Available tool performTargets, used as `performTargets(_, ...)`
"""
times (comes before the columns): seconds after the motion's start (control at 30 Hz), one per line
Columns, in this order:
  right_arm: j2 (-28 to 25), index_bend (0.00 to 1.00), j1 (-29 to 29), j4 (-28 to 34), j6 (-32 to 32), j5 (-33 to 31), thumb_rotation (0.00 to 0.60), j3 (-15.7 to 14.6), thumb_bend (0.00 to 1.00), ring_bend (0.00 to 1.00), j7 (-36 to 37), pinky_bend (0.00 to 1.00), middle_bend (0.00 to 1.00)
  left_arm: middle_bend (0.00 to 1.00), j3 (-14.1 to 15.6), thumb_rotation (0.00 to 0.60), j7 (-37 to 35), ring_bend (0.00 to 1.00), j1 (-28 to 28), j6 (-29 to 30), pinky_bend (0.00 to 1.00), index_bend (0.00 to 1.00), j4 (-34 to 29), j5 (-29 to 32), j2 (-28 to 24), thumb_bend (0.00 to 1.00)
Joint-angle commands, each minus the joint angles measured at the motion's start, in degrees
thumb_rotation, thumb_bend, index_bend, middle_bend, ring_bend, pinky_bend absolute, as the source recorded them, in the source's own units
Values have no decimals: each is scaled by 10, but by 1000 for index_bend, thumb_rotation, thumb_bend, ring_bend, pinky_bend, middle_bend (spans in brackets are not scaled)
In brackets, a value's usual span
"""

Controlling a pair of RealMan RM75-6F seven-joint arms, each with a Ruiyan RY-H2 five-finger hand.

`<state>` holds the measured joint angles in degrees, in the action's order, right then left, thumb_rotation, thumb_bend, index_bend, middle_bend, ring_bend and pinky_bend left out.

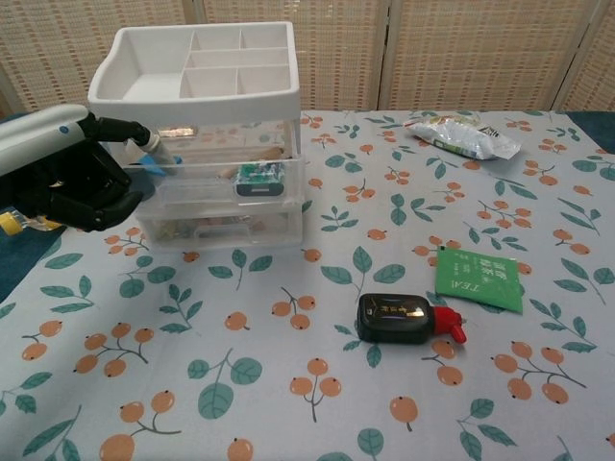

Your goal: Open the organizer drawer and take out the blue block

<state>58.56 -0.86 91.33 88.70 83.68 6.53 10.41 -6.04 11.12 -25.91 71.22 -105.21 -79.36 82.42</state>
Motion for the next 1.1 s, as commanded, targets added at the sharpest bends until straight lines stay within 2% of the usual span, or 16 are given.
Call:
performTargets(0.03,0,1,1,-1,0,-1,600,0,129,0,1,58,127,858,6,600,1,902,3,2,1000,357,-4,-6,-4,489)
performTargets(0.67,0,1,-1,-1,-2,-1,600,1,129,0,-1,58,127,858,30,600,4,902,17,7,1000,357,-25,-33,-21,489)
performTargets(0.87,1,2,-1,-2,-2,-2,600,1,128,0,0,58,127,858,29,600,5,901,18,10,1000,258,-29,-41,-24,489)
performTargets(1.1,0,1,-2,-2,-1,-2,600,3,129,0,0,58,127,858,30,600,4,901,18,6,1000,242,-41,-44,-35,489)
